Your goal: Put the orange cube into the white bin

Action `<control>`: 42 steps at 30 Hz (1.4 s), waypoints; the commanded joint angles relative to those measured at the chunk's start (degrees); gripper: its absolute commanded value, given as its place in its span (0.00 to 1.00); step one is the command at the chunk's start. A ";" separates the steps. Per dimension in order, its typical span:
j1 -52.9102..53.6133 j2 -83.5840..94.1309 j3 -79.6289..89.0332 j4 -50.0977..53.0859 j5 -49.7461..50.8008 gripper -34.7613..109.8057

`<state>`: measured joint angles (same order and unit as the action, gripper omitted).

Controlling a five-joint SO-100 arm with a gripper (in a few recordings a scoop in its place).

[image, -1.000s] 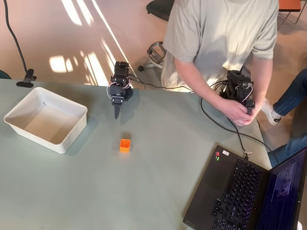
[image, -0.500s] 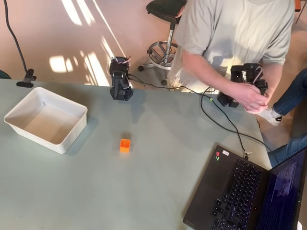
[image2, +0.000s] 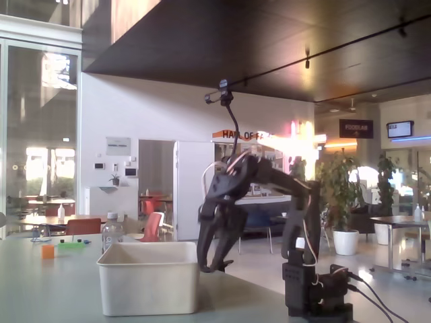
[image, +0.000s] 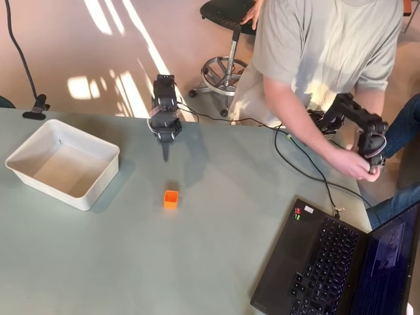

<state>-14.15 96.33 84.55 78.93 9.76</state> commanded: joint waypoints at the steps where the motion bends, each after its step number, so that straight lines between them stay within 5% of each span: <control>1: -1.41 -5.45 -3.96 0.53 0.53 0.34; 21: -0.79 -19.69 -5.36 -0.53 8.88 0.87; 29: -1.23 -25.84 -5.27 -10.55 8.96 0.89; 42: -0.62 -34.01 -5.27 -10.28 8.96 0.88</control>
<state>-15.47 61.96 81.21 68.47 18.46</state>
